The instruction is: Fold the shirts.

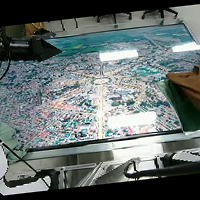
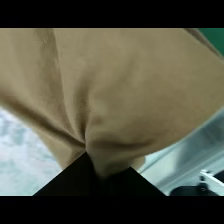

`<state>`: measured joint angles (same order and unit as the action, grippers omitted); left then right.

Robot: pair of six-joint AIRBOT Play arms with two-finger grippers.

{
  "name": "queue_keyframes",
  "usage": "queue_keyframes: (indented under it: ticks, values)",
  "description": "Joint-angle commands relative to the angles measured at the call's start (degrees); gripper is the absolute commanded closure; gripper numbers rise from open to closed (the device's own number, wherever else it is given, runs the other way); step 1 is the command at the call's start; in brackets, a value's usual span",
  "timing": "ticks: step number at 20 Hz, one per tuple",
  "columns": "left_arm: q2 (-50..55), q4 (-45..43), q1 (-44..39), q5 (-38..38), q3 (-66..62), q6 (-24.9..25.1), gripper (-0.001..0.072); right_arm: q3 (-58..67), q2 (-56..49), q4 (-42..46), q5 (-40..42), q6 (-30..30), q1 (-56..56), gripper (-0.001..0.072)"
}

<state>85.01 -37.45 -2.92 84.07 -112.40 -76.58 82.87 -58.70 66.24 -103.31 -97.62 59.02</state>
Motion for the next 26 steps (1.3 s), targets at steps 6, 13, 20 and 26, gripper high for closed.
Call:
queue_keyframes:
  ticks: [6, 13, 20, 26]
  values:
    - [0.37, -0.37, -0.02, 0.00, 0.00, 1.11, 0.0603, -3.82, -2.60, 11.04, 7.48, 3.91, -0.76, 0.0407]
    - [0.68, -0.17, 0.55, 0.22, 0.00, 1.11, 0.0602, 12.33, -3.08, 6.03, 19.78, 1.62, -21.49, 0.0439]
    - [-5.79, -0.61, 5.33, 4.39, 4.22, 1.79, 0.0696, 5.35, -3.13, 5.42, 23.71, 2.05, -53.05, 0.0692]
    - [-19.10, -4.96, 4.98, 0.31, 28.74, 3.17, 0.0696, -9.05, -1.99, 5.51, 31.26, 1.75, -69.72, 0.0691]
